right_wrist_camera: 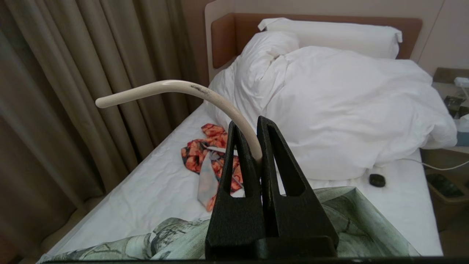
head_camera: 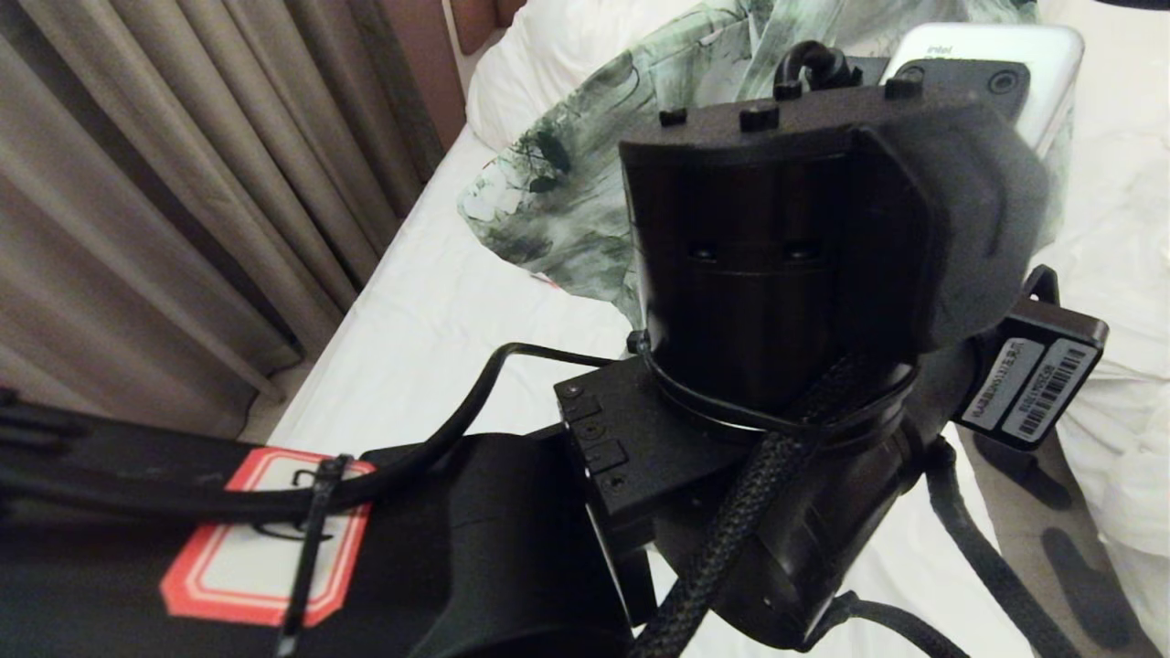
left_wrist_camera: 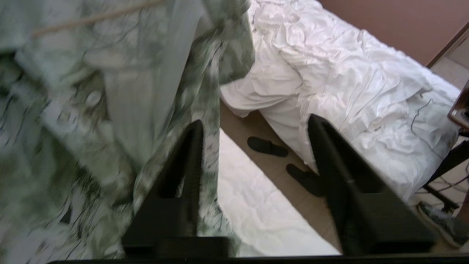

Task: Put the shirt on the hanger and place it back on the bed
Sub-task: Take the clothes hanger out of the clothes

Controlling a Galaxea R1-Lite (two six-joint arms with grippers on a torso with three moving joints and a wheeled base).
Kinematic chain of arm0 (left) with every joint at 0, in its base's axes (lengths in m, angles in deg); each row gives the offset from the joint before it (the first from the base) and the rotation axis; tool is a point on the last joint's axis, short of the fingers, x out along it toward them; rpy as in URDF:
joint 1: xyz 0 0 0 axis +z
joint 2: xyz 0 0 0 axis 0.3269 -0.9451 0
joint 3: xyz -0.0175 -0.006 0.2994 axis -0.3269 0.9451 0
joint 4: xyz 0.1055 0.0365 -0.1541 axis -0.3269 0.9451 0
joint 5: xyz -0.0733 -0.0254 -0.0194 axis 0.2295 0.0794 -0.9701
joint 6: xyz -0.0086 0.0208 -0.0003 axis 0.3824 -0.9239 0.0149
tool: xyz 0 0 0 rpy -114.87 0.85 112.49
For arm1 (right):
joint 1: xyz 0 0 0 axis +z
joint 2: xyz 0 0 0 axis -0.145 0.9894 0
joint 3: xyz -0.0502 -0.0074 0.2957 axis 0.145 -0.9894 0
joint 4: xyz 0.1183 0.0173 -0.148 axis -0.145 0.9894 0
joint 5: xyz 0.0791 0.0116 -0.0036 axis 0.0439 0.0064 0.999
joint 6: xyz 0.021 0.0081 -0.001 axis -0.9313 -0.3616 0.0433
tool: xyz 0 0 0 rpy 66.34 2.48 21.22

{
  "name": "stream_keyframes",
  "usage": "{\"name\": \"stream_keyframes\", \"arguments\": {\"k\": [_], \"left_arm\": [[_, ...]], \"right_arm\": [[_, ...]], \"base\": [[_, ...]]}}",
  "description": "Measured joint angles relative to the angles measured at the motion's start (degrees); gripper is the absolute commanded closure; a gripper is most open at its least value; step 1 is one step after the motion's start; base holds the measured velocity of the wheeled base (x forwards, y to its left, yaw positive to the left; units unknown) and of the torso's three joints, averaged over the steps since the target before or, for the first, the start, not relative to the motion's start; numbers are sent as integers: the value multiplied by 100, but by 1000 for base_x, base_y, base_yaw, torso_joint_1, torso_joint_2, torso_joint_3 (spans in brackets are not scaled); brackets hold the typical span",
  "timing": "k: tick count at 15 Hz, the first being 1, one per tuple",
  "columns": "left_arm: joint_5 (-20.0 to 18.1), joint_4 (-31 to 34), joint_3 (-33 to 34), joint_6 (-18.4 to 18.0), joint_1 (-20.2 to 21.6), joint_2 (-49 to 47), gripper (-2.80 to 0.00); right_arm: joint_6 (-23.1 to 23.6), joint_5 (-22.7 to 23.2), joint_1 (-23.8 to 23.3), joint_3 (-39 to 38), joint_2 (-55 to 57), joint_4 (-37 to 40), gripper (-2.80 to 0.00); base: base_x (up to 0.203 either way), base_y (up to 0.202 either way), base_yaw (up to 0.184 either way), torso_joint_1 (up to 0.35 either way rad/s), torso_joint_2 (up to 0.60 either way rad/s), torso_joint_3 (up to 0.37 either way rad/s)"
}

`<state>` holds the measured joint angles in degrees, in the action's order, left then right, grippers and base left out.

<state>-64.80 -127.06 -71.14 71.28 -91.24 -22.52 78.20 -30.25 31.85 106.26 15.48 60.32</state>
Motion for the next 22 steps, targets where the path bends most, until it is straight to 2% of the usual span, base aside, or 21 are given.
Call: {"name": "stream_keyframes", "arguments": {"k": [4, 9, 12, 14, 15, 19, 20, 22], "left_arm": [[290, 144, -527, -85, -78, -263, 0], [111, -201, -574, -118, 144, -491, 0], [105, -548, -541, -130, 260, -737, 0], [118, -1054, -264, -206, 360, -904, 0], [118, -1313, -67, -302, 383, -956, 0], [127, -2763, 379, -1399, 467, -1377, 0], [131, -2957, 354, -1611, 507, -1500, 0], [133, -3008, 226, -1781, 560, -1676, 0]], "right_arm": [[-68, -3, 3, 30, 39, 13, 0], [-307, 94, 10, 78, 32, 224, 0], [-357, 219, -6, 94, -2, 412, 0], [-399, 261, -14, 102, -37, 438, 0], [-431, 305, 15, 102, -44, 441, 0], [-449, 340, 332, 117, -48, 487, 0], [-451, 341, 383, 128, -46, 527, 0], [-447, 340, 441, 155, -48, 574, 0]], "base": [[0, 0, 0, 0, 0, 0], [0, 0, 0, 0, 0, 0], [0, 0, 0, 0, 0, 0], [0, 0, 0, 0, 0, 0], [0, 0, 0, 0, 0, 0], [0, 0, 0, 0, 0, 0], [0, 0, 0, 0, 0, 0], [0, 0, 0, 0, 0, 0]]}}
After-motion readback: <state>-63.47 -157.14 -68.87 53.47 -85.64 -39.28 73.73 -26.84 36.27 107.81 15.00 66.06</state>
